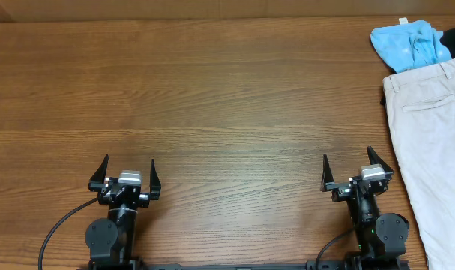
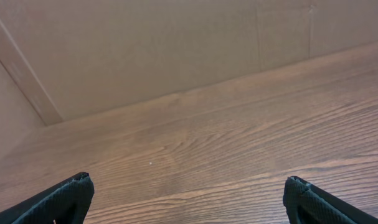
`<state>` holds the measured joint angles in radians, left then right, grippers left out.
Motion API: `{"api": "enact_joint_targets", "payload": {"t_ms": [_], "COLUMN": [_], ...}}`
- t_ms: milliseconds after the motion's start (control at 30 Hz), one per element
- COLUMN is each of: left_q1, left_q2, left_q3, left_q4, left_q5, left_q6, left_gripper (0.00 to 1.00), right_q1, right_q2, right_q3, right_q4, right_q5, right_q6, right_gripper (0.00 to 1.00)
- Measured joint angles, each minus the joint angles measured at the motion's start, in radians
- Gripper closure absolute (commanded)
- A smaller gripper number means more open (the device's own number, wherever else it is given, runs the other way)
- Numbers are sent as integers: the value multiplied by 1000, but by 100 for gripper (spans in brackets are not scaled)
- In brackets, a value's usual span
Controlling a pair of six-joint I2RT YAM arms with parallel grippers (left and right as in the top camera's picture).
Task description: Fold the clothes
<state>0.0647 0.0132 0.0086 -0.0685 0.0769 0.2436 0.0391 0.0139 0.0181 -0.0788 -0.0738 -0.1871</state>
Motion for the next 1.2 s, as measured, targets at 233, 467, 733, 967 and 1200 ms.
{"api": "enact_joint_targets", "payload": {"t_ms": [233, 467, 733, 967, 1200], "left_q1": [0, 0, 0, 0, 0], "left_q2": [0, 0, 0, 0, 0], "left_q3": [0, 0, 0, 0, 0], "left_q4": [0, 0, 0, 0, 1], "left_q5": [0, 0, 0, 0, 0], "left_q6": [0, 0, 0, 0, 0], "left_gripper": [0, 0, 0, 0, 0], "right_q1": [0, 0, 0, 0, 0], "right_q2": [0, 0, 0, 0, 1], "right_q3": [0, 0, 0, 0, 0], "right_q4": [0, 0, 0, 35, 307], "right_q5": [1, 0, 0, -32, -386], "right_q6": [0, 0, 0, 0, -1], "right_gripper": [0, 0, 0, 0, 0]}}
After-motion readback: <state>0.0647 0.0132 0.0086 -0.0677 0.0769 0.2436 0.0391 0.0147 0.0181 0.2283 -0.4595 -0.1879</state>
